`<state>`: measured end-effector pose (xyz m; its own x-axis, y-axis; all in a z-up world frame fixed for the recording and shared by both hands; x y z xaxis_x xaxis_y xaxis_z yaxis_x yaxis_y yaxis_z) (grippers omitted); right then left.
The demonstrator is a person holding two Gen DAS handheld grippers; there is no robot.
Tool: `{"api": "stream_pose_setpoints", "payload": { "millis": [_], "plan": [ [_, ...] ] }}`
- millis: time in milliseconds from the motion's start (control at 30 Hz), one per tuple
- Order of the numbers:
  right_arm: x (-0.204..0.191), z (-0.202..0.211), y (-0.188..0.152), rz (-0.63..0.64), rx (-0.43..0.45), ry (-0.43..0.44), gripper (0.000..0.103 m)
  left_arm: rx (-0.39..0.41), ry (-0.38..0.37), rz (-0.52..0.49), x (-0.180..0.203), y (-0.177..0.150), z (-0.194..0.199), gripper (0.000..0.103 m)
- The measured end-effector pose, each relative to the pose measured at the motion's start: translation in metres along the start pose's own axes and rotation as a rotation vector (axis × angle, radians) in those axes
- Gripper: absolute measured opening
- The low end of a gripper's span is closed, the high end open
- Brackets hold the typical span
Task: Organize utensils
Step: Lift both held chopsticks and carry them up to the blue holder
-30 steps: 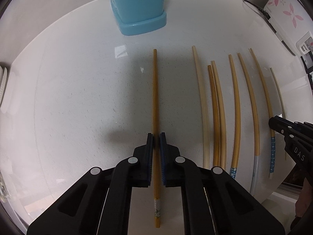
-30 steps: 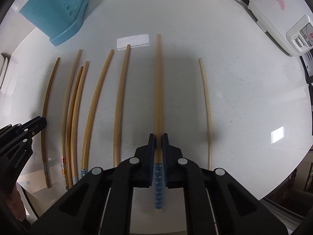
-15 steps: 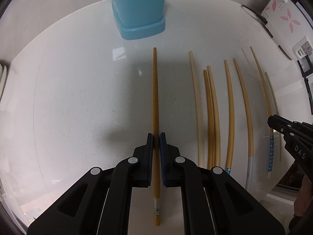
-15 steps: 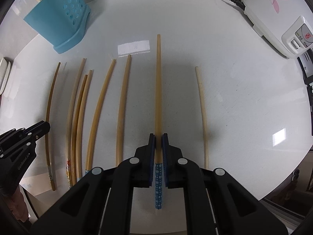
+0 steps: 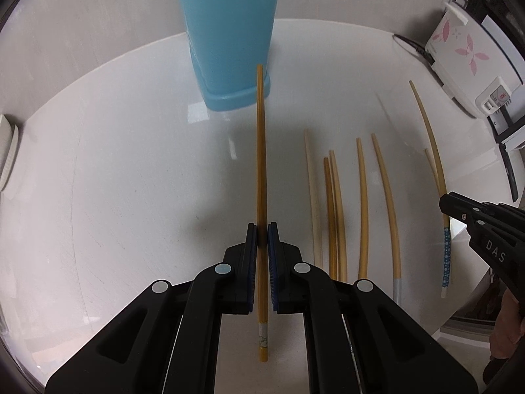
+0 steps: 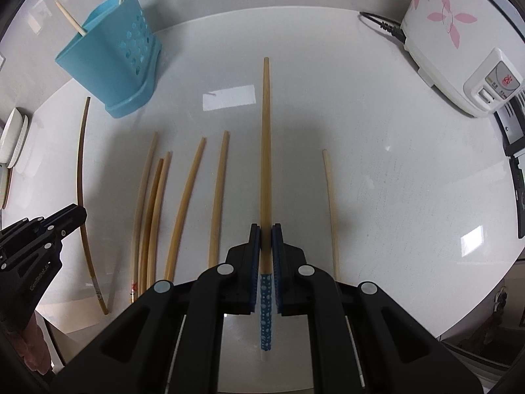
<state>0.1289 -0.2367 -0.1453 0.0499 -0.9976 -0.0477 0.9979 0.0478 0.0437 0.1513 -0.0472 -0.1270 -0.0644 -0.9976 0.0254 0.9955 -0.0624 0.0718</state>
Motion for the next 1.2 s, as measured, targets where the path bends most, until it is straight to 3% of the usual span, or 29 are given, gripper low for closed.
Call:
{"api": "stream_pose_setpoints", "payload": {
  "millis": [1200],
  "plan": [
    [-0.024, 0.110, 0.093, 0.044, 0.296, 0.060, 0.007, 0.320, -0.044, 0.006, -0.001, 0.074, 0.128, 0.006]
  ]
}}
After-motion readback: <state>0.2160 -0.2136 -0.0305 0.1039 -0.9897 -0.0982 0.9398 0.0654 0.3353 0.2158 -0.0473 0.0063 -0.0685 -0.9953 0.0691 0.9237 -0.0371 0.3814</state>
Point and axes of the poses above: each gripper's, at about its wrist camera, not at the fingertips, and z roughly against the way its jaws point, x to its right, y to its top, the point moved 4 cm from there along -z, roughly the way its jaws point, and after that the axes turned 13 degrees about -x, right-handed, at the moved point
